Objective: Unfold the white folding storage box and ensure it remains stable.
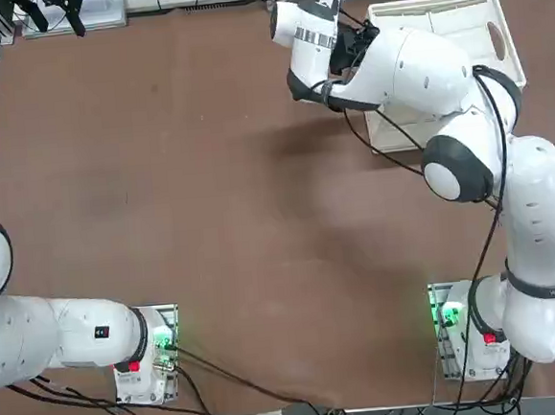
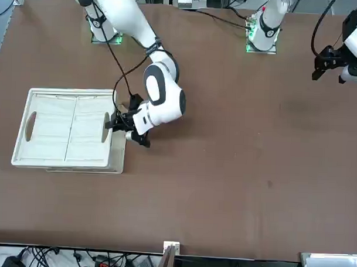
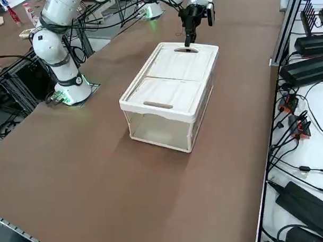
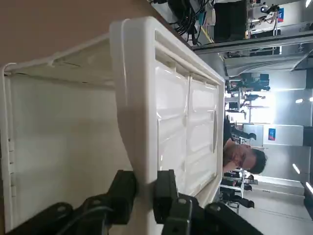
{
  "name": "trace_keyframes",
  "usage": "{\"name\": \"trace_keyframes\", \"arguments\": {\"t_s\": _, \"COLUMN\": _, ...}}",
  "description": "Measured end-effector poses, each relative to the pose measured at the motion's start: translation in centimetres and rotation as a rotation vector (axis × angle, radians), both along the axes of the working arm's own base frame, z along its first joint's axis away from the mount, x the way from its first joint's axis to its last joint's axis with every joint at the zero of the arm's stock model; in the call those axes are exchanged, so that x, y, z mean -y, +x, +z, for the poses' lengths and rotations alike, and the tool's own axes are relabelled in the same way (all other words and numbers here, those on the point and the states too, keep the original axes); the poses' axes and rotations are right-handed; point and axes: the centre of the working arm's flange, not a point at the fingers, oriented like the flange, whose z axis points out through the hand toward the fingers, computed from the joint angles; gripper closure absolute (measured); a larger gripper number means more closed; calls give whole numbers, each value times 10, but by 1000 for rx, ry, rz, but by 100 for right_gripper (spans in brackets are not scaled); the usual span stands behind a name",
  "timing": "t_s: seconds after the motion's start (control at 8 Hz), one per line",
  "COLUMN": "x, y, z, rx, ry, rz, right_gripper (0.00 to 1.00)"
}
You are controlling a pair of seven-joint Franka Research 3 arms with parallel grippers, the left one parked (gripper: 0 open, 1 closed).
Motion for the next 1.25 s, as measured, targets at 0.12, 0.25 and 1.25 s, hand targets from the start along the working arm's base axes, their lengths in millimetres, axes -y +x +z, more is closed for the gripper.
{"name": "trace_keyframes", "arguments": {"t_s": 0.12, "x": 0, "y": 0, "z": 0, "rx": 0, "ry": 0, "rz": 0, "right_gripper": 76}}
{"name": "trace_keyframes", "arguments": {"t_s": 0.25, "x": 0, "y": 0, "z": 0, "rx": 0, "ry": 0, "rz": 0, "right_gripper": 76}}
{"name": "trace_keyframes", "arguments": {"t_s": 1.25, "x": -12, "y": -8, "z": 18, "rx": 10, "ry": -54, "rz": 32, "right_gripper": 61}}
